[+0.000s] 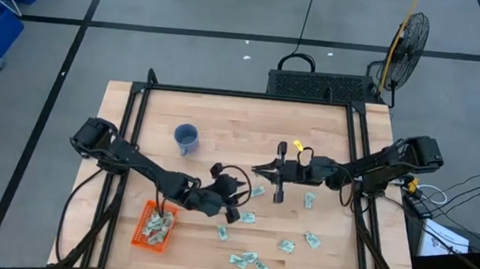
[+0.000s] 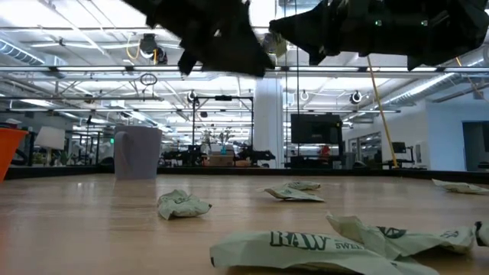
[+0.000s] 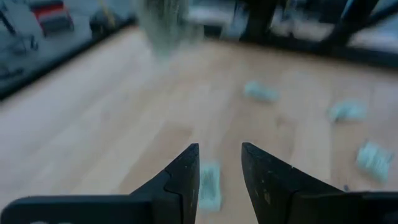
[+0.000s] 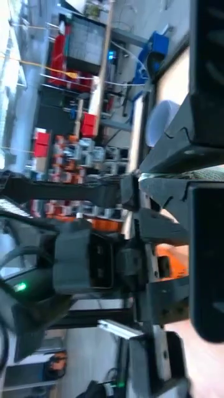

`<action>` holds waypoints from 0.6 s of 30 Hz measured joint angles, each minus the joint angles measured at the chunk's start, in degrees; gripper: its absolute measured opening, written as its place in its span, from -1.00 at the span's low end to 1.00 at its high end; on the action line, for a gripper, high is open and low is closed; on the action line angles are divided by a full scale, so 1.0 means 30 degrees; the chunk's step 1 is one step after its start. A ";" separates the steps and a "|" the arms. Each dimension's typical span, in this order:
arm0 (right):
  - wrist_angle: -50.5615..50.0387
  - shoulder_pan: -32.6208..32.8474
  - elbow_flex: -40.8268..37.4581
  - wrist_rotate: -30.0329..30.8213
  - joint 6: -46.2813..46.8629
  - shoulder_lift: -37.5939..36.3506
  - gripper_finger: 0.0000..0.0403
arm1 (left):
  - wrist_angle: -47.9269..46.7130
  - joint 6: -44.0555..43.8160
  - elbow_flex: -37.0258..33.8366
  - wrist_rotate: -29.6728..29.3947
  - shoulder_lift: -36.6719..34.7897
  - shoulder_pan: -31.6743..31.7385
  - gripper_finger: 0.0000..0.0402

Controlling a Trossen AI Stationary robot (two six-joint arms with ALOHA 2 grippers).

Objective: Pick and place Stevia / Truvia into bins
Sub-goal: Put the stevia packet into the orange bin

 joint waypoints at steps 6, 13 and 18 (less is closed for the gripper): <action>0.0351 0.0003 -0.0003 0.0000 -0.0003 0.0004 -0.97 | 0.3152 0.2430 0.0036 -0.1592 -0.0038 0.0003 -0.38; 0.0332 0.0003 0.0010 -0.0003 -0.0003 0.0004 -0.97 | 0.4166 0.3135 0.0029 -0.1947 -0.0044 0.0763 -0.38; 0.0240 -0.0004 0.0018 0.0000 -0.0003 0.0004 -0.97 | 0.4551 0.3697 0.0029 -0.0991 -0.0044 0.1539 -0.38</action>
